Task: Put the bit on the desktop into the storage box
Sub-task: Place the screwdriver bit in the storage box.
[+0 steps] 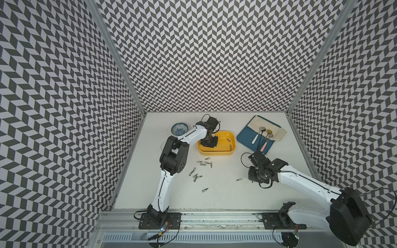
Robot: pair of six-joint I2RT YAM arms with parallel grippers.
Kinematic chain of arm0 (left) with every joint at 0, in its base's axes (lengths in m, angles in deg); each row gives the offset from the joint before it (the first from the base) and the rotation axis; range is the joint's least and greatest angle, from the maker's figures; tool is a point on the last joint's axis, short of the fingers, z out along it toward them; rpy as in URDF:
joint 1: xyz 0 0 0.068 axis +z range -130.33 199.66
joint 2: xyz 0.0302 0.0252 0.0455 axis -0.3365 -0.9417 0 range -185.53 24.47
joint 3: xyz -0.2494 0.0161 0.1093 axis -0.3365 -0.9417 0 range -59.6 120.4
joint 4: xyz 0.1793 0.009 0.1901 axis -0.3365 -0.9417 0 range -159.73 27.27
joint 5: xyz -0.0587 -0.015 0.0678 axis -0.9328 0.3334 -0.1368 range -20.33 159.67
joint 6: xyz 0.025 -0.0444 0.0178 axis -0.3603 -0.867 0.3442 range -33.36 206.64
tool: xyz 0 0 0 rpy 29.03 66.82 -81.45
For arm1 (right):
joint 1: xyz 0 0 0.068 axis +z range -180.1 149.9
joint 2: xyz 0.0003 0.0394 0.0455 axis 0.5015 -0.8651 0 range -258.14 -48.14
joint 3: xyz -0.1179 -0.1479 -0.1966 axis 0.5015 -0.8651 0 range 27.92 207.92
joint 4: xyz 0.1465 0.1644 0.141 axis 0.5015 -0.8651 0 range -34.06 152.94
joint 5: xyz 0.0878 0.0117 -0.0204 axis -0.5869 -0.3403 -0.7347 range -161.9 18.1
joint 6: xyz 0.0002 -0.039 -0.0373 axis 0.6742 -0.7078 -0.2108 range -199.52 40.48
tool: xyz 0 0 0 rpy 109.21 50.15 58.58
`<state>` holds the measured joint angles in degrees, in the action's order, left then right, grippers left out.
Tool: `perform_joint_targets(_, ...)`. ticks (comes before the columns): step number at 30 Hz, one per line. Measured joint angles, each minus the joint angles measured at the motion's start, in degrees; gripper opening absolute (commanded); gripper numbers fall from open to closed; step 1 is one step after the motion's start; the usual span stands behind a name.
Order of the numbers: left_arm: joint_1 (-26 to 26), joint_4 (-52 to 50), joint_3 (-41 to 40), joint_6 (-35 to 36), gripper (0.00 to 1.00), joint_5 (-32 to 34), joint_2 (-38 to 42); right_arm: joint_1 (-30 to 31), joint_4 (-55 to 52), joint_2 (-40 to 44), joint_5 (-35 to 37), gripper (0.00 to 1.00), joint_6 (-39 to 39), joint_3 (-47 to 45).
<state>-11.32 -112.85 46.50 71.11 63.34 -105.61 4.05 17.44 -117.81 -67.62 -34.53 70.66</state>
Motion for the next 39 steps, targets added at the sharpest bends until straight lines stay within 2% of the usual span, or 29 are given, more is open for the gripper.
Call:
perform_joint_targets(4,0.0,-0.1,0.4,0.1,0.35,-0.7,0.8,0.2,-1.8,-0.9,1.2,0.00,-1.4,7.3)
perform_joint_targets(8,0.7,-1.2,4.5,0.1,0.36,-1.8,3.6,0.2,-2.5,-4.4,1.9,0.00,-3.5,14.1)
perform_joint_targets(14,3.2,-2.6,7.8,0.1,0.38,-2.1,16.4,0.2,-3.3,-13.5,2.1,0.00,-7.5,24.7)
perform_joint_targets(17,4.3,-2.0,1.5,-0.3,0.38,-1.8,25.3,0.2,-3.3,-20.7,2.0,0.00,-10.1,32.6)
perform_joint_targets(21,4.0,-0.9,-13.6,-1.8,0.38,-1.9,35.9,0.0,-2.6,-30.9,1.3,0.00,-13.9,42.9)
perform_joint_targets(27,2.1,0.3,-33.3,-5.7,0.39,-2.1,45.4,-0.6,-1.7,-42.0,0.2,0.00,-18.2,52.9)
perform_joint_targets(34,-1.6,2.8,-46.5,-11.2,0.40,-2.0,56.7,-1.6,-0.7,-50.5,-2.1,0.00,-21.5,58.7)
perform_joint_targets(39,-5.5,4.7,-52.5,-14.5,0.40,-1.7,57.7,-1.9,-0.8,-54.5,-3.3,0.00,-22.5,59.2)
